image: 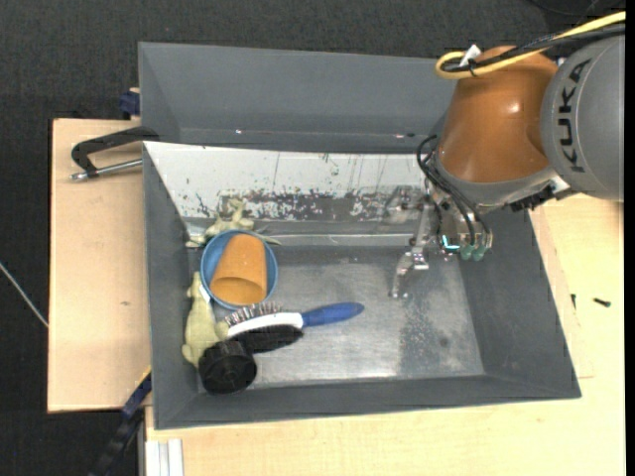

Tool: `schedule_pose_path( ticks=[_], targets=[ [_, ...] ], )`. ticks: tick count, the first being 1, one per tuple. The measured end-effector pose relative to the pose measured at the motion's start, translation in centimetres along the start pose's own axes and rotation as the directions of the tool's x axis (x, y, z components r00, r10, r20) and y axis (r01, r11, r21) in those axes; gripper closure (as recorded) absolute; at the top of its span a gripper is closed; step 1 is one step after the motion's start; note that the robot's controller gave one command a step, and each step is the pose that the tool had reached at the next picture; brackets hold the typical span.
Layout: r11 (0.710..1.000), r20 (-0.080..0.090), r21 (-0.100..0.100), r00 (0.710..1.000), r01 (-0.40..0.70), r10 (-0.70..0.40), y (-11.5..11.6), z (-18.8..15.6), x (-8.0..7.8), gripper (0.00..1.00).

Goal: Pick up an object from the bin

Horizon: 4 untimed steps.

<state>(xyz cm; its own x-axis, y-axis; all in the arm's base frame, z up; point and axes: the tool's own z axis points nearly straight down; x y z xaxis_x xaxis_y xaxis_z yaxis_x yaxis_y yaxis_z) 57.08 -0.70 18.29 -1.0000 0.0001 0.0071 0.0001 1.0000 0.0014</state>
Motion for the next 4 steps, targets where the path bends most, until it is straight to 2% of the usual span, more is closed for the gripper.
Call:
schedule_pose_path(
  ticks=[1,2,3,4],
  targets=[
    [0.998,0.012,0.002,0.998,0.069,-0.069,8.8,11.2,2.4,0.0],
    [0.92,0.013,0.005,0.92,0.392,-0.392,15.5,8.2,1.9,0.0],
    [0.837,-0.016,0.023,0.838,0.546,-0.546,19.6,8.4,2.5,0.0],
    [0.767,0.008,0.005,0.767,0.642,-0.642,19.0,11.1,3.1,0.0]
  ],
)
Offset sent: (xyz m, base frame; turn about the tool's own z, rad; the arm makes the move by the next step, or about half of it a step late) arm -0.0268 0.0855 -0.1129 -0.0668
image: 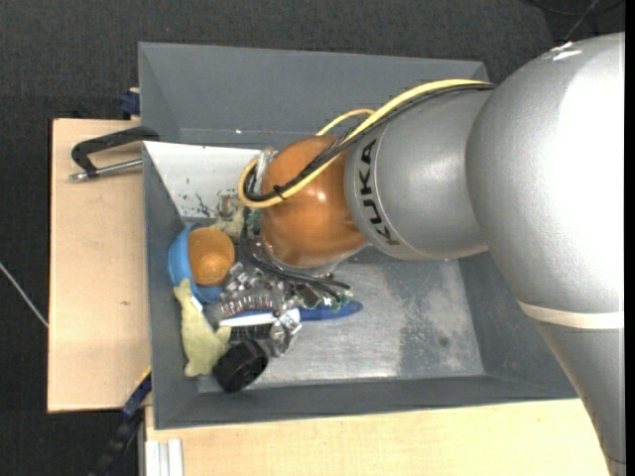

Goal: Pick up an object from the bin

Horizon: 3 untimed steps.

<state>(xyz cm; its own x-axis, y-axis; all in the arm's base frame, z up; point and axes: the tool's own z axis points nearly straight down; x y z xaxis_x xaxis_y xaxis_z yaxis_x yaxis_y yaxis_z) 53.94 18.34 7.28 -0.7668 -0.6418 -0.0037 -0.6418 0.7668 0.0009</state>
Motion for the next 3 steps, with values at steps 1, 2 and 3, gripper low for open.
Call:
schedule_pose_path(
  ticks=[1,2,3],
  targets=[
    [1.0,-0.001,0.0,1.0,-0.001,0.001,0.0,-0.1,-0.1,0.0],
    [1.0,0.003,0.002,1.0,-0.003,0.003,0.0,-0.2,-0.2,1.0],
    [1.0,0.01,0.005,1.0,-0.004,0.004,0.0,-9.2,-0.6,1.0]
  ],
)
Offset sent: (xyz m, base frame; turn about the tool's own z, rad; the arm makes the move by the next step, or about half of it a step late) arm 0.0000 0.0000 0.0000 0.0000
